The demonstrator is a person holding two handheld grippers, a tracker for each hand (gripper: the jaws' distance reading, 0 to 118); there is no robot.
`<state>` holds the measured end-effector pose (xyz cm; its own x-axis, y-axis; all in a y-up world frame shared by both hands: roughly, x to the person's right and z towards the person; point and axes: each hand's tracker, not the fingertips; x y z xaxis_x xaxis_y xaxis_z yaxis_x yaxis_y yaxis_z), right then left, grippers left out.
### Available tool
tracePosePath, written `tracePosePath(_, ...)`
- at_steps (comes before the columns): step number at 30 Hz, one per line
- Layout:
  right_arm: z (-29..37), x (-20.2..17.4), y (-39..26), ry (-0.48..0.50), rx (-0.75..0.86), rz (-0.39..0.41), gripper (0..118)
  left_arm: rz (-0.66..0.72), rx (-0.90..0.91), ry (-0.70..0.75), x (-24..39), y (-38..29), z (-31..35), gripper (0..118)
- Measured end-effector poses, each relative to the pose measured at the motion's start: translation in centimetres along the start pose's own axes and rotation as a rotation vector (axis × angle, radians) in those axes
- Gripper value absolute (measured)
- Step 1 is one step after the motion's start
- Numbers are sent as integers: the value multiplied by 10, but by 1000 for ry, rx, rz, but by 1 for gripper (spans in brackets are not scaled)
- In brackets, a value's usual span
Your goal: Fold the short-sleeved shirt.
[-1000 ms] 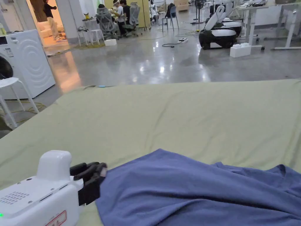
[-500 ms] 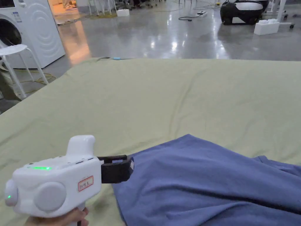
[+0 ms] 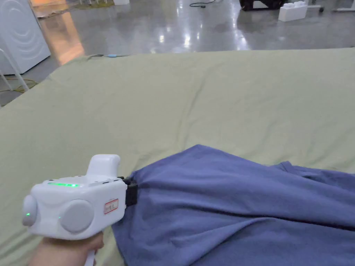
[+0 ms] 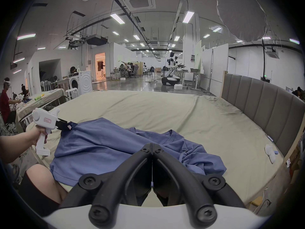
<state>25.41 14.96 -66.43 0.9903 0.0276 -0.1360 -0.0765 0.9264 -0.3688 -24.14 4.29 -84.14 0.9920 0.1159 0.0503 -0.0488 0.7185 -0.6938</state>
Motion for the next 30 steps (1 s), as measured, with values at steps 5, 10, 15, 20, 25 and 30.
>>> tracePosePath(5, -6, 39, -18, -42, -46, -3, 5, -13, 179, -3, 17, 11, 50, 2)
tracePosePath(10, -49, 112, -31, -91, -183, -60, 87, -9, 243, -19, 46, 15, 95, 2)
tracePosePath(15, -118, 173, -25, -180, -276, -182, 111, -32, 250, -7, 43, 19, 96, 2)
tracePosePath(20, -172, 183, -52, -61, -562, -316, 3, -21, 229, -8, 45, 20, 91, 2)
tracePosePath(25, -151, 156, -55, -22, -465, -207, 3, -52, 238, -3, 41, 23, 106, 2)
tracePosePath(30, -96, 160, -13, -87, -308, -195, 3, -43, 337, -5, 34, 41, 163, 2)
